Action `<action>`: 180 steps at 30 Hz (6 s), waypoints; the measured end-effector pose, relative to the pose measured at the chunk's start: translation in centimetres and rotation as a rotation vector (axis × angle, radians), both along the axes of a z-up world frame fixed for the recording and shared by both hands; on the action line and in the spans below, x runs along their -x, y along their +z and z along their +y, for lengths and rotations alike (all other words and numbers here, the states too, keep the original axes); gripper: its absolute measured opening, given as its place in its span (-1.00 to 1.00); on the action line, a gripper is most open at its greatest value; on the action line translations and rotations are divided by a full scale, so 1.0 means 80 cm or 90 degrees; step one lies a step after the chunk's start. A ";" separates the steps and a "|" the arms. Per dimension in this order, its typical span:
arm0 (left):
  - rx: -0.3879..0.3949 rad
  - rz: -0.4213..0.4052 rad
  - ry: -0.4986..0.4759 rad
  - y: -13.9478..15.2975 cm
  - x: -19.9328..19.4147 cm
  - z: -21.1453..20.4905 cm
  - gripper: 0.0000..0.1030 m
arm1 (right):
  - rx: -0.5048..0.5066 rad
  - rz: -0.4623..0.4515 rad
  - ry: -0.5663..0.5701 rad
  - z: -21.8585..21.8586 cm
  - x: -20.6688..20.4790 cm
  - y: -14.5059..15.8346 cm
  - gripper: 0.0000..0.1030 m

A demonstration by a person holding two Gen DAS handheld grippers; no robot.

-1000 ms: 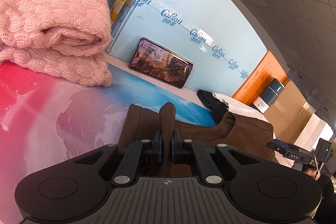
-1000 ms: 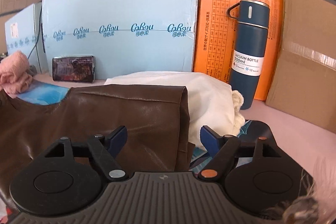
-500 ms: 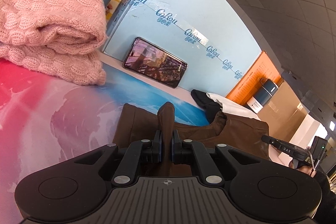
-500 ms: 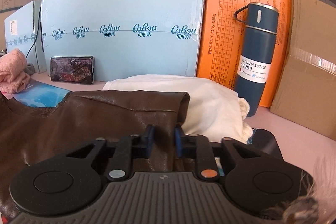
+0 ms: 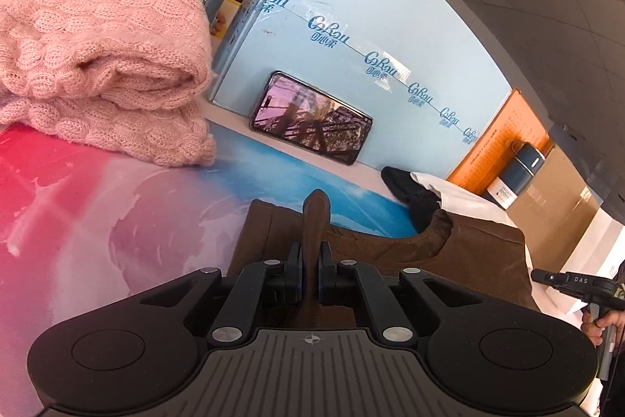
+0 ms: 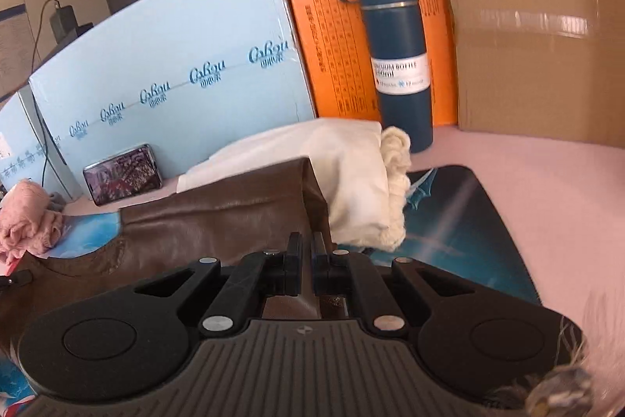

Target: Fold clothes

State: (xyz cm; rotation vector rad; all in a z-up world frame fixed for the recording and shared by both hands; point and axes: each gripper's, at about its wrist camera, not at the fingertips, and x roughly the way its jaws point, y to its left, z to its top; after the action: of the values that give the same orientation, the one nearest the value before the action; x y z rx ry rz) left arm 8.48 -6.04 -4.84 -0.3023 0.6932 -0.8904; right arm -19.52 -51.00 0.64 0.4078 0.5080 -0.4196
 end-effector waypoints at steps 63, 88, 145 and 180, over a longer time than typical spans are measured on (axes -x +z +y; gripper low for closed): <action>-0.143 -0.413 -0.084 0.068 0.263 -0.203 -0.71 | -0.602 -0.418 0.207 0.076 0.013 -0.100 0.88; -0.089 -0.144 -0.164 0.042 0.110 -0.080 0.97 | -0.253 -0.209 0.195 0.141 -0.015 -0.055 -0.61; -0.177 -0.185 -0.291 0.011 0.160 -0.101 1.00 | -0.428 -0.136 -0.064 0.211 0.026 -0.050 1.00; 0.043 0.161 -0.159 -0.008 0.084 -0.134 0.10 | -0.745 -0.367 -0.080 0.123 0.073 -0.106 -0.75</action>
State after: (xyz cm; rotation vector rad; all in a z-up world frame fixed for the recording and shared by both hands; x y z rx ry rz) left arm 1.77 -16.78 -5.51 -0.3993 0.9511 -1.1268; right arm -25.35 -41.17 -7.84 1.6411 0.1078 -0.0637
